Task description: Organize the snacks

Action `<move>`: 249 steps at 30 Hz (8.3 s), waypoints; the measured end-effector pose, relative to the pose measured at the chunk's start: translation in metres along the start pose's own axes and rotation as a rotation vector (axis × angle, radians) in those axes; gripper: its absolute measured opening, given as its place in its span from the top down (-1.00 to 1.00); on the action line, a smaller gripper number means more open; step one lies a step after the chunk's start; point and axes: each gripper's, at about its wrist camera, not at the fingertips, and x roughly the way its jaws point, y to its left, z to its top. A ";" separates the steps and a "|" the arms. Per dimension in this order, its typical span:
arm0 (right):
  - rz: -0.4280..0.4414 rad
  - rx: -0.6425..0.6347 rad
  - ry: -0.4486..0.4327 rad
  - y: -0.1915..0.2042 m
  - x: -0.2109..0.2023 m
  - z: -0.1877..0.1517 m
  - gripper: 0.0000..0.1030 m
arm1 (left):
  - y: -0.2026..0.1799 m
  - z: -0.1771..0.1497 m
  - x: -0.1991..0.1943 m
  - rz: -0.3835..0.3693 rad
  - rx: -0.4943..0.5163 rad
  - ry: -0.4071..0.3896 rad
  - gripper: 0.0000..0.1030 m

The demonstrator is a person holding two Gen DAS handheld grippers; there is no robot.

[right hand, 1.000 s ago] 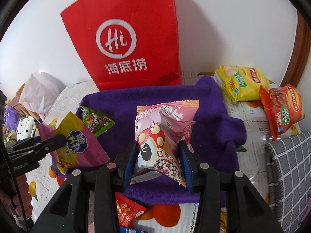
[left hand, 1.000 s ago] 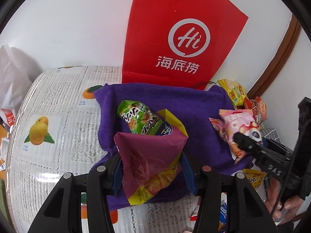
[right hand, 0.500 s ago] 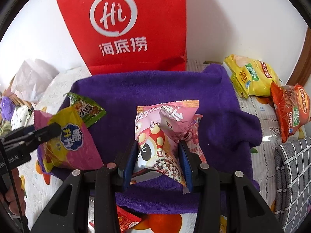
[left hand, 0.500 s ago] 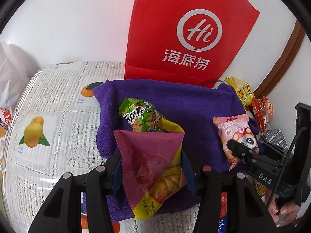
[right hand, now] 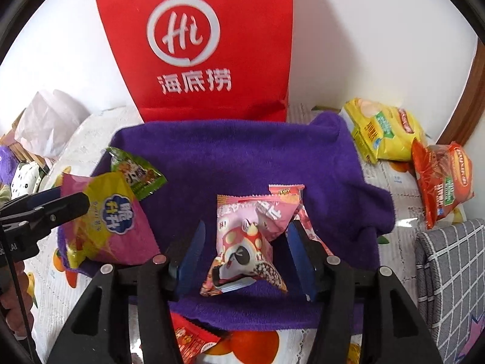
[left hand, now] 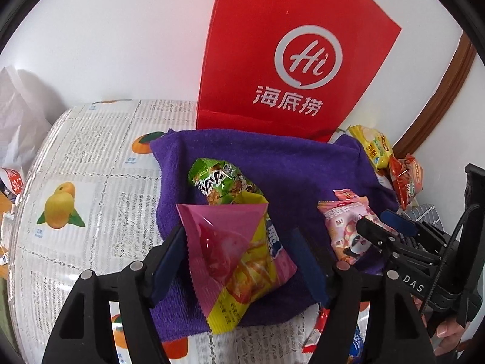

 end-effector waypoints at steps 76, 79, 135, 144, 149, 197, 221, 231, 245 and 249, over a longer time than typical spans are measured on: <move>0.037 0.028 -0.002 0.031 -0.084 -0.152 0.02 | 0.005 -0.168 -0.084 0.043 -0.006 0.052 -0.42; 0.032 0.030 -0.014 0.022 -0.096 -0.160 0.01 | -0.009 -0.174 -0.083 0.014 0.006 0.066 -0.42; -0.054 0.128 -0.054 -0.041 -0.138 -0.187 0.01 | -0.074 -0.192 -0.058 0.031 0.144 0.099 0.16; -0.049 0.122 -0.090 -0.037 -0.157 -0.169 0.01 | -0.071 -0.171 -0.080 0.040 0.143 0.054 0.16; -0.051 0.112 -0.121 -0.035 -0.170 -0.152 0.01 | -0.066 -0.155 -0.097 0.044 0.138 0.016 0.16; -0.062 0.082 -0.212 -0.045 -0.162 -0.027 0.01 | -0.047 -0.030 -0.084 0.028 0.070 -0.071 0.16; -0.076 0.119 -0.180 -0.076 -0.106 0.001 0.01 | -0.045 0.005 -0.033 -0.007 0.063 -0.052 0.16; -0.040 0.158 -0.165 -0.083 -0.075 0.010 0.01 | -0.056 0.017 -0.006 0.028 0.102 -0.004 0.16; -0.017 0.144 -0.073 -0.080 -0.008 0.015 0.00 | -0.056 0.021 0.030 0.036 0.125 0.061 0.16; -0.026 0.143 -0.040 -0.082 0.007 0.013 0.00 | -0.057 0.020 0.042 0.037 0.129 0.082 0.16</move>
